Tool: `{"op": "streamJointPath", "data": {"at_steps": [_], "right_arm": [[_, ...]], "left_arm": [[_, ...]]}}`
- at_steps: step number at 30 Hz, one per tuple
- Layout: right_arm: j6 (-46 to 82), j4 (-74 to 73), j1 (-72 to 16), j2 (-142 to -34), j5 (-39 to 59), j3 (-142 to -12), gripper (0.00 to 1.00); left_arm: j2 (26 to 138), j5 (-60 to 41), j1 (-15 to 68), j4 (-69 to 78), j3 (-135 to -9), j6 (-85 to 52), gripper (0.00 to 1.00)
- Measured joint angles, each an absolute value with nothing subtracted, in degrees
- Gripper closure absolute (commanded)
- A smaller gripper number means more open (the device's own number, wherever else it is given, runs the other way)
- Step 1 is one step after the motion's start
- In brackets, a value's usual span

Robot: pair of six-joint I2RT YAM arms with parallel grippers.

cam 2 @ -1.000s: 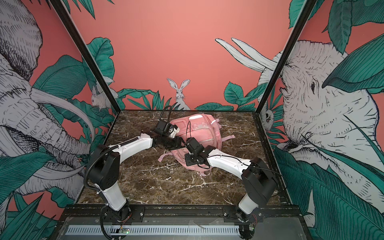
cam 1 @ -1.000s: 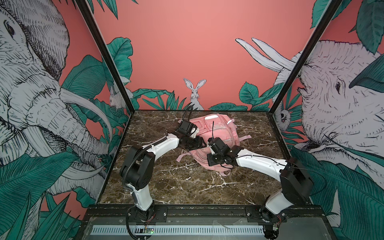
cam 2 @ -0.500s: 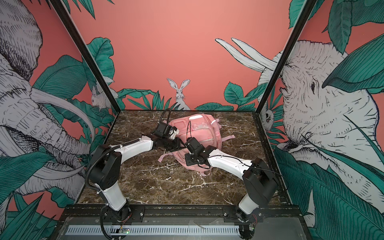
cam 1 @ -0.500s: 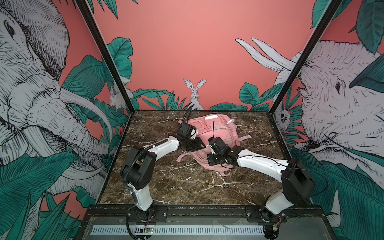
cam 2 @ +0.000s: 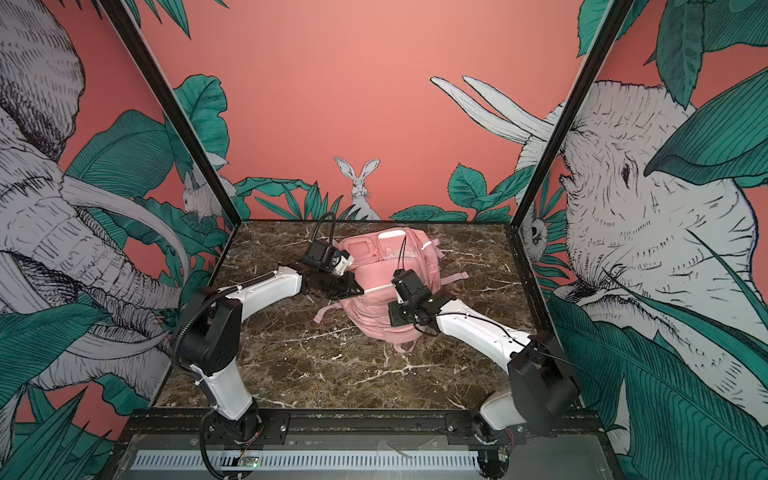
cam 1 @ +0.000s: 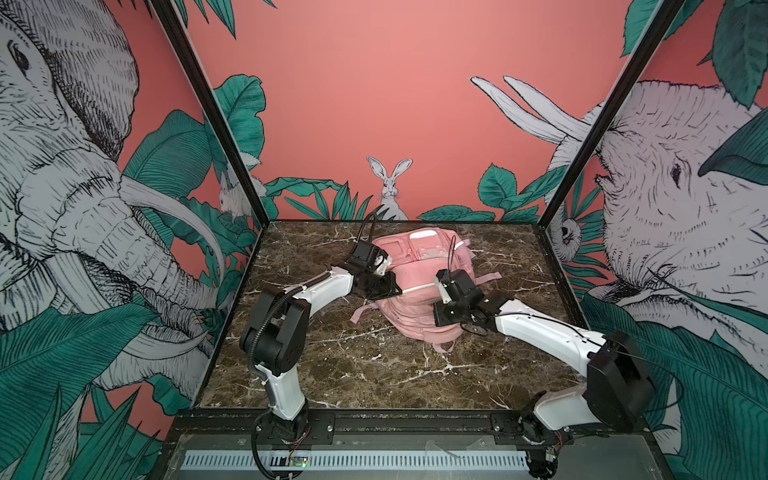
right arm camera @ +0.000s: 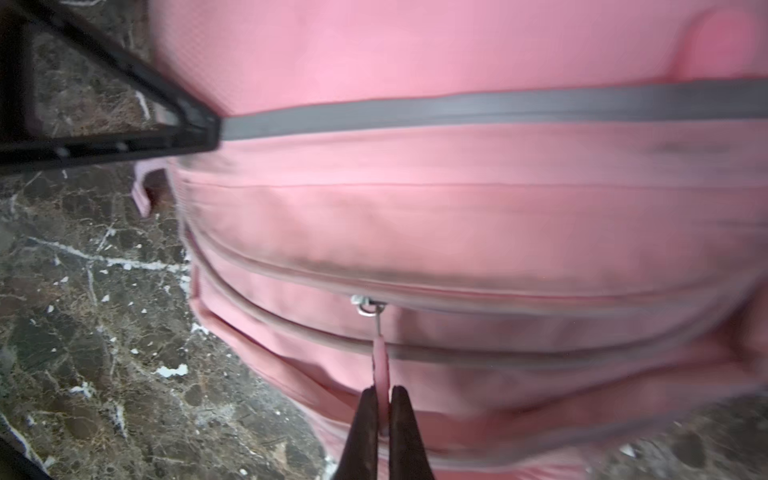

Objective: Pack the student bag

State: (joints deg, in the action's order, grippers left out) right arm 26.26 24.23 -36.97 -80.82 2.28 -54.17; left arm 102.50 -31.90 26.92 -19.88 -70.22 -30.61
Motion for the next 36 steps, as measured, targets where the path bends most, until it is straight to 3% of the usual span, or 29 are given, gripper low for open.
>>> {"op": "streamJointPath", "data": {"at_steps": [6,16,21,24,27,36], "right_arm": [[24.4,25.2,-31.3,-76.9,2.8,-52.3,1.00],[26.4,22.8,-37.7,-77.3,2.9,-52.2,1.00],[28.1,21.8,-41.8,-79.7,1.7,-53.5,1.00],[29.1,21.6,-43.2,-81.7,2.2,-54.3,1.00],[29.6,21.6,-43.6,-83.3,2.6,-54.8,1.00],[29.6,22.0,-43.7,-84.1,3.2,-56.8,1.00]], "left_arm": [[102.4,-32.2,23.7,-22.0,-70.5,-27.7,0.94],[110.3,-30.7,21.9,-26.4,-83.1,-27.2,0.91],[116.7,-30.1,21.5,-27.0,-92.3,-27.6,0.75],[118.4,-29.5,21.0,-25.3,-95.0,-29.0,0.52],[117.9,-29.5,20.6,-24.3,-94.6,-29.3,0.40],[103.7,-31.4,21.1,-22.3,-78.4,-31.4,0.37]]}}
